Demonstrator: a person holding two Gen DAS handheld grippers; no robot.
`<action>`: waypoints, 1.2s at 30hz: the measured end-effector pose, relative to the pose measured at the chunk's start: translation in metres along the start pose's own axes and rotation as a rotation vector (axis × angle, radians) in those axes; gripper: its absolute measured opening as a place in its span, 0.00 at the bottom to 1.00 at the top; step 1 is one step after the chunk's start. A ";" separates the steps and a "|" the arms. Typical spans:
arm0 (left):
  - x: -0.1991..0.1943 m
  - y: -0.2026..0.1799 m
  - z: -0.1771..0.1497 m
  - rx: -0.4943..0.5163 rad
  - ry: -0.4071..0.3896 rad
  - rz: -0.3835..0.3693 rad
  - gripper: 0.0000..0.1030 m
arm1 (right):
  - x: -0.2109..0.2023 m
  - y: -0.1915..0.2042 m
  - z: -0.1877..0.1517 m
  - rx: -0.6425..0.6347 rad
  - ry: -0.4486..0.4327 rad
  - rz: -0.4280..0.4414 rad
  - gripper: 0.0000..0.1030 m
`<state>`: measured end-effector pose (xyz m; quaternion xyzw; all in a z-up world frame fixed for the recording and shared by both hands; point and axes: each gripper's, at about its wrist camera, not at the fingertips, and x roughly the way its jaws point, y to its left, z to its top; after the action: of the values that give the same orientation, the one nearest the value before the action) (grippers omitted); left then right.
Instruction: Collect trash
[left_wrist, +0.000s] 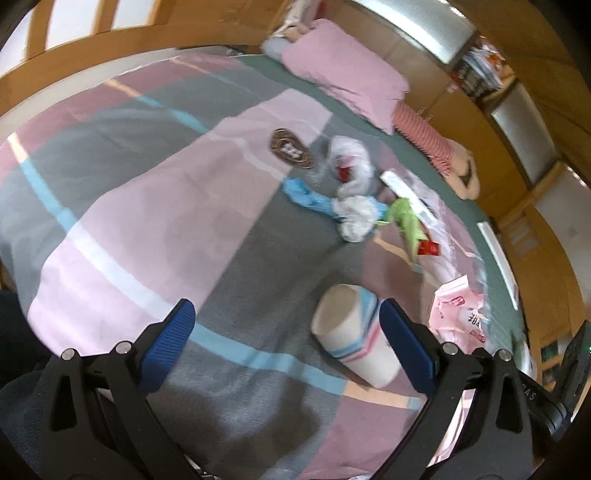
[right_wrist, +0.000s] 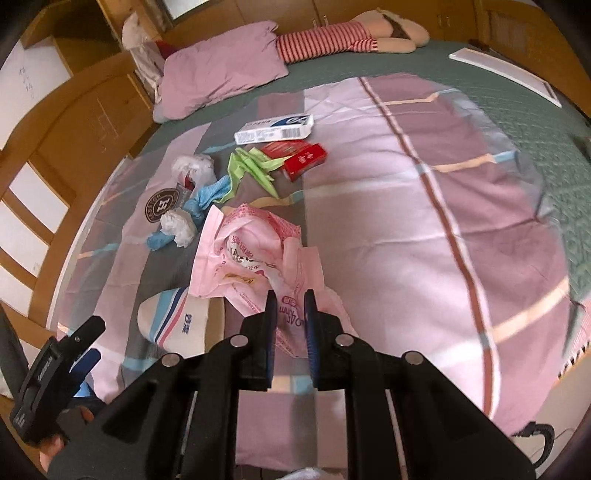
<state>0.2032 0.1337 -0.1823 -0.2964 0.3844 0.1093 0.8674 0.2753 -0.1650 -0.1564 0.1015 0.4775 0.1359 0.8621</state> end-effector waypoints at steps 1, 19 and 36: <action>0.000 -0.005 -0.002 0.022 0.009 -0.024 0.96 | -0.004 -0.003 -0.003 0.005 0.000 -0.007 0.15; 0.060 -0.089 -0.047 0.596 0.160 0.088 0.96 | -0.033 -0.060 -0.050 0.132 -0.001 -0.087 0.15; 0.059 -0.082 -0.045 0.532 0.194 0.000 0.45 | -0.012 -0.042 -0.063 0.116 0.034 -0.089 0.15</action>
<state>0.2505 0.0389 -0.2144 -0.0674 0.4809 -0.0243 0.8739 0.2213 -0.2062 -0.1925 0.1275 0.5031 0.0711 0.8518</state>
